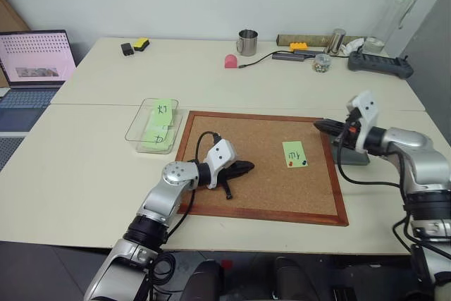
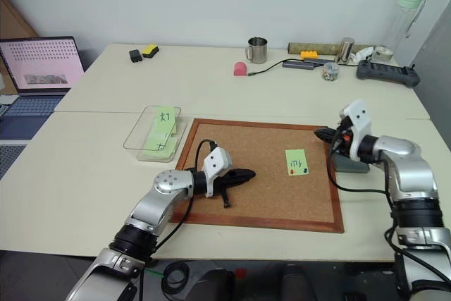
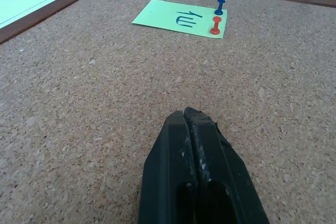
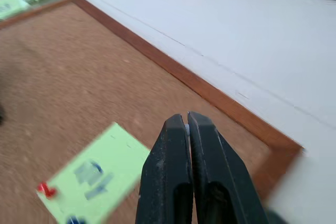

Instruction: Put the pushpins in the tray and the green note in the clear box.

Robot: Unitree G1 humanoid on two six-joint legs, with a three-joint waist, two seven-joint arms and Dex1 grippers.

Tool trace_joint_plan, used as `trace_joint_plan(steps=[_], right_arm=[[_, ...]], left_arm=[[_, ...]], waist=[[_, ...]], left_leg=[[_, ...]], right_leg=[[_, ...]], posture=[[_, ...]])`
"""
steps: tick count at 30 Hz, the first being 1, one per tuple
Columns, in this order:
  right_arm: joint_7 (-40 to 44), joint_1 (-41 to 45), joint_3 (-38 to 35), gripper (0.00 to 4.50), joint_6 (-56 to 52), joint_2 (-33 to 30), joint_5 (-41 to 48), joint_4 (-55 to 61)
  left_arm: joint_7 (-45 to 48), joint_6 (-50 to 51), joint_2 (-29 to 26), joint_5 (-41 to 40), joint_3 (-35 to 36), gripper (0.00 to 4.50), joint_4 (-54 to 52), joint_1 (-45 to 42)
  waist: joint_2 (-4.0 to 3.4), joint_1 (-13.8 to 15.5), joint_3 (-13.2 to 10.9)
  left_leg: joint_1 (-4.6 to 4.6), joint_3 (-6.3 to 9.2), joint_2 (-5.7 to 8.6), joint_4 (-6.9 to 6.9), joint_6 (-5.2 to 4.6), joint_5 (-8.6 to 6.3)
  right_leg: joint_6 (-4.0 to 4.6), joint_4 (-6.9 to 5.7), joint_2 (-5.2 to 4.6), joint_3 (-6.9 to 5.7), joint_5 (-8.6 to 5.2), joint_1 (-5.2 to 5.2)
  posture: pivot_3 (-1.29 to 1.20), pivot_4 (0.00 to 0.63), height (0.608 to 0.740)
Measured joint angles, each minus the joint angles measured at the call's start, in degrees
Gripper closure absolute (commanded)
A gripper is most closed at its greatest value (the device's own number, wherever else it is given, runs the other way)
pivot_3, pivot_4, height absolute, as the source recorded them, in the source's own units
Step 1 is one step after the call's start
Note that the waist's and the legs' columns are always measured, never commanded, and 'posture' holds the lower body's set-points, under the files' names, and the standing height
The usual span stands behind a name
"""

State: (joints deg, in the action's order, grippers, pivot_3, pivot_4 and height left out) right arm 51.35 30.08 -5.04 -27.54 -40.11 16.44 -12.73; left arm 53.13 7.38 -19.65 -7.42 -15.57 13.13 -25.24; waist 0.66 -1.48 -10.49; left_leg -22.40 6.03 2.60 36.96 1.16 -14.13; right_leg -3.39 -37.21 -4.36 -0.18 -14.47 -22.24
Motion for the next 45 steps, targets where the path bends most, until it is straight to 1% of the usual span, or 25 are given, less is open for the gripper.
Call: trace_joint_plan(steps=[4,7,9,10,11,13,16,18,22,26,28,31,38,44,45], right_arm=[[-1.15,-3.58,-0.65,4.48,-0.82,-3.95,-1.70,0.09],[-1.67,-5.81,-0.68,4.48,-0.95,-4.97,-2.09,0.09],[-1.84,-6.77,-0.61,4.06,-0.98,-5.00,-2.39,0.07],[-1.96,-7.02,-0.58,4.00,-0.99,-5.00,-2.49,0.05],[-2.12,-7.06,-0.58,3.81,-0.99,-5.00,-2.60,0.05],[-2.54,-7.08,-0.58,3.27,-0.99,-5.01,-2.94,0.05],[-2.73,-7.12,-0.59,2.63,-1.00,-5.00,-3.09,0.05],[-2.70,-7.11,-0.60,2.30,-1.09,-5.01,-3.06,0.06],[-1.53,-7.36,-0.62,1.42,-1.41,-5.52,-2.35,1.28],[2.50,-9.03,-0.13,1.42,-1.40,-6.53,-1.05,6.97],[4.50,-10.42,1.53,1.42,-1.33,-7.11,-1.01,10.74],[5.89,-10.98,4.43,1.42,-1.32,-6.12,-1.04,13.68],[6.03,-9.98,7.98,1.42,-0.28,-3.67,-1.85,13.37],[6.00,-8.19,9.48,1.42,1.54,-1.66,-2.50,10.46],[6.01,-8.11,9.63,1.59,1.77,-1.50,-2.61,10.08]], left_arm=[[0.00,-0.17,-0.11,0.23,0.03,4.50,0.03,0.08],[0.01,-0.32,-0.15,0.53,0.04,4.50,0.05,0.08],[0.01,-0.35,-0.15,0.67,0.06,4.50,0.05,0.08],[0.02,-0.37,-0.14,0.70,0.05,4.50,0.05,0.08],[0.01,-0.38,-0.14,0.73,0.05,4.50,0.05,0.08],[0.01,-0.40,-0.13,0.77,0.04,4.50,0.05,0.08],[0.01,-0.45,-0.12,0.79,0.03,4.50,0.05,0.08],[0.01,-0.47,-0.12,0.81,0.03,4.50,0.05,0.08],[0.03,-0.57,-0.13,0.85,0.02,4.50,0.06,0.08],[0.06,-0.68,-0.12,0.92,0.00,4.50,0.12,0.02],[0.16,-0.73,-0.18,0.98,0.00,4.50,0.19,-0.02],[0.13,-0.88,-0.18,1.09,0.01,4.50,0.37,-0.08],[0.13,-1.48,-0.18,1.16,0.00,4.50,0.65,-0.22],[0.08,-1.49,-0.18,1.17,-0.02,4.50,0.60,-0.22],[0.07,-1.49,-0.18,1.17,-0.02,4.50,0.60,-0.22]], waist=[[-0.07,0.00,0.04],[-0.08,0.00,0.05],[-0.09,-0.01,0.06],[-0.10,-0.01,0.06],[-0.10,-0.01,0.06],[-0.10,-0.01,0.06],[-0.10,0.00,0.06],[-0.10,-0.01,0.06],[-0.10,-0.01,0.06],[-0.10,-0.01,0.07],[-0.11,-0.01,0.09],[-0.11,0.00,0.09],[-0.11,0.02,0.09],[-0.11,0.00,0.09],[-0.11,0.00,0.09]], left_leg=[[0.02,-0.05,0.00,0.00,0.00,0.00],[0.03,-0.07,0.00,0.00,-0.01,0.00],[0.04,-0.11,0.00,0.01,-0.01,0.00],[0.05,-0.12,0.00,0.01,-0.01,0.00],[0.05,-0.13,0.00,0.01,-0.01,0.00],[0.05,-0.13,0.00,0.01,-0.01,0.00],[0.05,-0.12,-0.01,0.01,-0.01,0.00],[0.05,-0.12,0.00,0.01,-0.01,0.00],[0.05,-0.11,-0.01,0.01,-0.01,0.00],[0.05,-0.08,-0.05,0.00,-0.01,0.00],[0.05,-0.07,-0.05,0.01,-0.01,0.00],[0.05,-0.09,-0.05,0.02,-0.01,0.00],[0.05,-0.06,-0.05,0.01,-0.01,0.00],[0.05,-0.06,-0.05,0.01,-0.01,0.00],[0.05,-0.05,-0.05,0.01,0.00,0.00]], right_leg=[[0.00,-0.01,0.00,0.04,0.00,0.00],[0.00,-0.01,0.00,0.05,0.00,0.02],[-0.01,-0.01,0.00,0.10,0.00,0.02],[-0.02,-0.01,0.00,0.11,0.00,0.02],[-0.02,-0.01,0.01,0.12,0.01,0.02],[-0.03,0.00,0.01,0.12,0.01,0.02],[-0.03,0.00,0.01,0.11,0.01,0.02],[-0.03,0.00,0.01,0.12,0.01,0.03],[-0.03,0.00,0.01,0.12,0.01,0.02],[-0.03,0.03,0.05,0.09,0.00,0.04],[-0.04,0.03,0.06,0.09,0.00,0.05],[-0.04,0.03,0.06,0.11,0.00,0.05],[-0.04,0.06,0.07,0.10,0.01,0.04],[-0.04,0.06,0.07,0.10,0.01,0.05],[-0.04,0.06,0.07,0.10,0.01,0.04]], posture=[[0.00,0.150,0.740],[0.00,0.150,0.740],[0.00,0.150,0.740],[0.00,0.150,0.740],[0.00,0.150,0.740],[0.00,0.150,0.740],[0.00,0.150,0.740],[0.00,0.150,0.740],[0.00,0.150,0.740],[0.00,0.150,0.740],[0.00,0.150,0.740],[0.00,0.150,0.740],[0.00,0.150,0.740],[0.00,0.150,0.740],[0.00,0.150,0.740]])
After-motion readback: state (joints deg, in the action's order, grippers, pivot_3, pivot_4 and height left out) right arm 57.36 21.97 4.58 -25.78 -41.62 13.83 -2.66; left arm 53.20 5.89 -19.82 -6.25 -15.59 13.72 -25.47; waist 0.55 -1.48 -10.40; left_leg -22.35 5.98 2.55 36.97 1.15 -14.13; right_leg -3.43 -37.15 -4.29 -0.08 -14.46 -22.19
